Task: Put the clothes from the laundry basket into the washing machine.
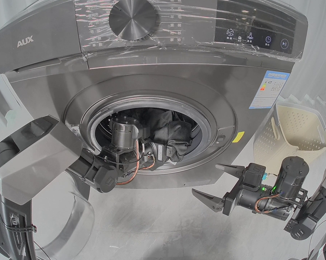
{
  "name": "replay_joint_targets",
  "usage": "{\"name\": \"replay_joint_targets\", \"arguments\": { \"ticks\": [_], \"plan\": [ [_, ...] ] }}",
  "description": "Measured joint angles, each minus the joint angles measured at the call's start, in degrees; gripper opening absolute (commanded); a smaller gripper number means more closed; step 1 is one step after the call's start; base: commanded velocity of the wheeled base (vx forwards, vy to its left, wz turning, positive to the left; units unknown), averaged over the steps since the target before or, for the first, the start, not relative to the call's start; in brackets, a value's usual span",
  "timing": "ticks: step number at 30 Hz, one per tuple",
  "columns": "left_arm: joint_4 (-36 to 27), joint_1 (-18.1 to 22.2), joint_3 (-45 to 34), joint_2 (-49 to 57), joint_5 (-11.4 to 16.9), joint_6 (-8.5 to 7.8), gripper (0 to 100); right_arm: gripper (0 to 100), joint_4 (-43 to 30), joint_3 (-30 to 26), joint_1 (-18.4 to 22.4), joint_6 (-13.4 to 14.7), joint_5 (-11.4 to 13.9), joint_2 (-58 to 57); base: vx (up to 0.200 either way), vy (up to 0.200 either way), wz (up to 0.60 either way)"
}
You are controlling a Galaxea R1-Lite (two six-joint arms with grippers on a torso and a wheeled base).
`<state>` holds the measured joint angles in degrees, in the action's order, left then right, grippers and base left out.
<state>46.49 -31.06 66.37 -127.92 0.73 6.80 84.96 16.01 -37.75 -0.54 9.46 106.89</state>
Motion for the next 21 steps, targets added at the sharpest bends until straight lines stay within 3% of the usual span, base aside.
{"name": "replay_joint_targets", "arguments": {
  "ticks": [5, 6, 11, 21],
  "plan": [
    [1.3, 0.3, 1.9, -1.9, -0.4, -0.68, 100, 100, 0.0, 0.0, -0.1, 0.0, 0.0, 0.0, 0.000, 0.000, 0.00],
    [1.5, 0.4, 2.2, -2.4, -0.5, -0.89, 0, 100, 0.0, 0.0, -0.1, 0.0, 0.0, 0.0, 0.000, 0.000, 0.00],
    [3.9, 0.5, 6.4, -5.7, -0.8, -1.08, 0, 100, 0.1, 0.0, -0.1, -0.1, 0.0, 0.0, 0.000, 0.000, 0.00],
    [7.5, 2.3, 26.0, -14.9, -6.6, -0.13, 0, 100, 0.1, 0.0, -0.7, 0.0, 0.0, 0.1, 0.000, 0.000, 0.00]
  ]
}}
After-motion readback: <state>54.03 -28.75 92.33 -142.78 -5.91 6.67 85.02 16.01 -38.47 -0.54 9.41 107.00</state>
